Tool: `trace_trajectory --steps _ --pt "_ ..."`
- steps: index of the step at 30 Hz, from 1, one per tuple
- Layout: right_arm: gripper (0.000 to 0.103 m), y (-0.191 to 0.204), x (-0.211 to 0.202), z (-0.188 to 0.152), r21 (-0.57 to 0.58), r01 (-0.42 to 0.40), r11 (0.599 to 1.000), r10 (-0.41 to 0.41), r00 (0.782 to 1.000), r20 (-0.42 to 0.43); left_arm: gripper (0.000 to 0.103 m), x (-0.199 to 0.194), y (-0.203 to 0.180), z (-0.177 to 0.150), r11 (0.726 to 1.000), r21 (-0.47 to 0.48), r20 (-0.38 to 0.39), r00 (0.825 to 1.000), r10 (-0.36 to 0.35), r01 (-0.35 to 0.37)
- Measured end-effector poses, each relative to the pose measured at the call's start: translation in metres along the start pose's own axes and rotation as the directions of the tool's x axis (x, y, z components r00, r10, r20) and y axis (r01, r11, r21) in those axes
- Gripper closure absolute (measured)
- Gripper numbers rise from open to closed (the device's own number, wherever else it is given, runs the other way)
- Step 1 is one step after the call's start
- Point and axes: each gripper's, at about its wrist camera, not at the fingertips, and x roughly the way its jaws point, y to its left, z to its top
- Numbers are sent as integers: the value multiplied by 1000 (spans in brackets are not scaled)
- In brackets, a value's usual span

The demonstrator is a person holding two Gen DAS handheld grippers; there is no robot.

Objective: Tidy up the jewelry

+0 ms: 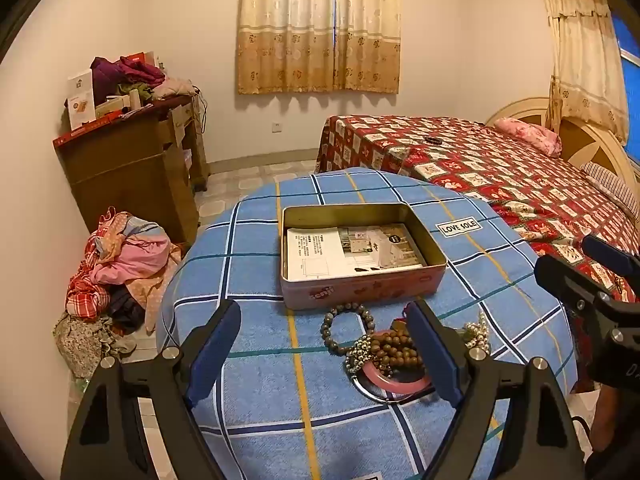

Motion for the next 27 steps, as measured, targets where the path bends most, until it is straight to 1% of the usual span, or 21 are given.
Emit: trace_trajectory --steps 7,11,16,17,27 --pt "0 1 0 0 0 -5 1000 5 1000 -5 18 1 1 0 1000 6 -1 1000 17 -17" --pt "0 7 2 -5 -2 -8 1000 8 1000 -13 18 5 1 0 1000 6 -2 1000 19 -19" --pt "0 5 3 -4 -1 -11 1000 11 1000 -17 18 5 8 -1 1000 4 5 1000 21 -21" --pt "0 5 3 -4 -2 -11 1000 11 1000 -16 18 2 2 -1 1000 9 6 1000 25 -25" --pt "0 8 3 -4 -8 -16 1000 16 1000 -25 18 0 3 0 1000 6 9 1000 29 -29"
